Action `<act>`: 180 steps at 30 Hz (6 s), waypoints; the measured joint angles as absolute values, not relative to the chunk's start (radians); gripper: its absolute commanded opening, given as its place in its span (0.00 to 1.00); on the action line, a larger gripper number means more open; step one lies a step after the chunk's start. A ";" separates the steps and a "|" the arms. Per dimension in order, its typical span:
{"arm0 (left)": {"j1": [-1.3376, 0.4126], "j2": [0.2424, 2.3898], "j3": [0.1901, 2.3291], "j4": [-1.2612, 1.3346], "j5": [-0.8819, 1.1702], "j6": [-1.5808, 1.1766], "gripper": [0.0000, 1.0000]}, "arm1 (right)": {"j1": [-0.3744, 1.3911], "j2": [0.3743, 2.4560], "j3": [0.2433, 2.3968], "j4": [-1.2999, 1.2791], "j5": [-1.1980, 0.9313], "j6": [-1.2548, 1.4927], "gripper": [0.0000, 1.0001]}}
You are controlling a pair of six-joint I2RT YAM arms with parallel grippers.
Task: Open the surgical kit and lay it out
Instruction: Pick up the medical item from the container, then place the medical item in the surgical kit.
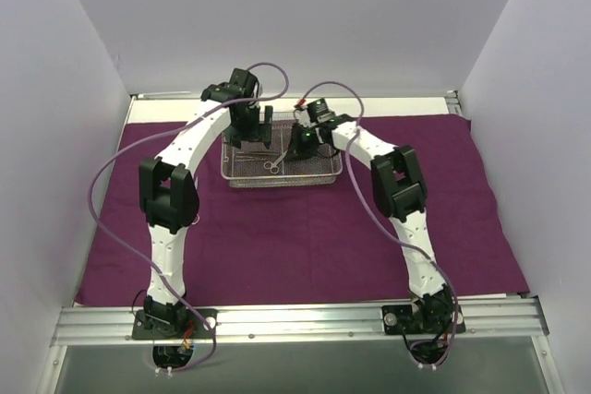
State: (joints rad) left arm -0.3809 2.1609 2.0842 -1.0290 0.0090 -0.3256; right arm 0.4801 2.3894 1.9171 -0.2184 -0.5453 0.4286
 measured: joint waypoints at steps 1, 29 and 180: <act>-0.381 2.164 2.090 -1.029 0.012 -0.302 0.89 | 0.455 2.371 1.905 -0.224 -0.539 0.432 0.00; -0.463 2.407 2.180 -0.878 0.050 -0.037 0.64 | 0.192 1.839 1.781 -0.544 -0.440 0.333 0.01; -0.018 1.724 1.246 -0.758 -0.316 0.007 0.02 | 0.300 1.918 1.602 -0.272 -0.585 0.595 0.41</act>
